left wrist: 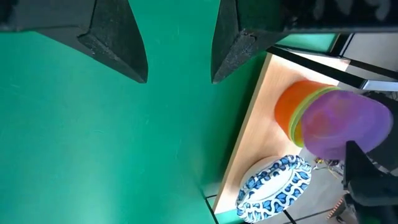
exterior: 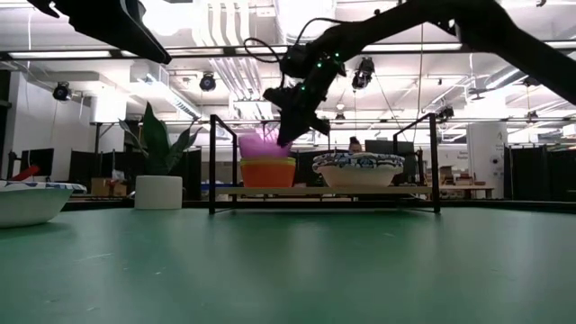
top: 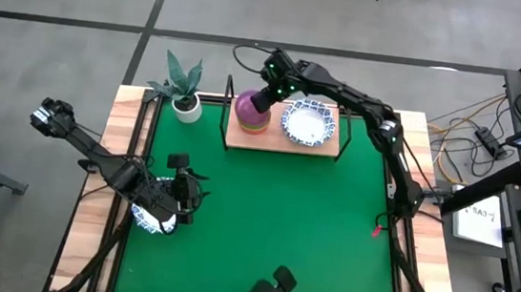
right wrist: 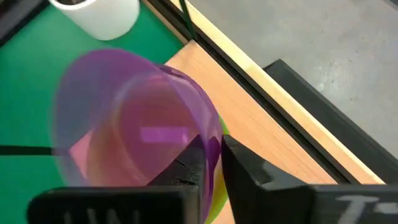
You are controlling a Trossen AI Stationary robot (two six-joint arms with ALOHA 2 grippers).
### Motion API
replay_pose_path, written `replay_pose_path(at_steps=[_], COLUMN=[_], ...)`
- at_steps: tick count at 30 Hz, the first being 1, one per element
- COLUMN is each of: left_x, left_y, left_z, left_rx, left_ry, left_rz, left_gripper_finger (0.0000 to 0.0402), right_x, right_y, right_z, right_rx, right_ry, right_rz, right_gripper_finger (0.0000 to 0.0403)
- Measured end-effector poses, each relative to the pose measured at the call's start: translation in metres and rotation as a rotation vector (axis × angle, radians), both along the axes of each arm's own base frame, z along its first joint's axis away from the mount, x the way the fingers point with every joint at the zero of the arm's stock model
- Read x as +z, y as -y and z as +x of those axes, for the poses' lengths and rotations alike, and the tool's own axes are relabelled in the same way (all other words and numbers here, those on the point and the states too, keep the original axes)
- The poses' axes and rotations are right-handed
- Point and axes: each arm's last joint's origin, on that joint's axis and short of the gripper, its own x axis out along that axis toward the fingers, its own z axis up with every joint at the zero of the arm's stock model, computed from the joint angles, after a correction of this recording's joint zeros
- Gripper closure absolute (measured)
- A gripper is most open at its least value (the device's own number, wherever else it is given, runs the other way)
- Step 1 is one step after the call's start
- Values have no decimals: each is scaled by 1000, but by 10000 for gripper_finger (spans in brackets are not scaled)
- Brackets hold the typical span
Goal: Place and stack bowls onto a shelf
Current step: Stack the purple bowl on top of the green bowl on the shelf, then stack the white patterned bowl on top of the white patterned bowl on the shelf
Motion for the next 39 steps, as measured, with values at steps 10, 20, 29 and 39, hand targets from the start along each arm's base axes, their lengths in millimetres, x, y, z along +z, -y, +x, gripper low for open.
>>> replay_pose_path(at_steps=[10, 20, 29, 39], left_x=[0, 0, -2, -3], left_y=[0, 0, 0, 1], left_z=[0, 0, -1, -2], left_rx=[0, 8, 29, 52], left_ry=[-1, 4, 0, 1], left_rz=[1, -12, -55, -174], left_gripper_finger=[242, 242, 242, 242], right_x=[6, 27, 12, -26], right_y=[3, -13, -123, -241], right_z=[-5, -14, -3, -57], right_rx=[-18, 76, 434, 688], right_ry=[-5, -33, -54, 245], right_rz=[7, -43, -140, -301], right_gripper_finger=[284, 302, 358, 360])
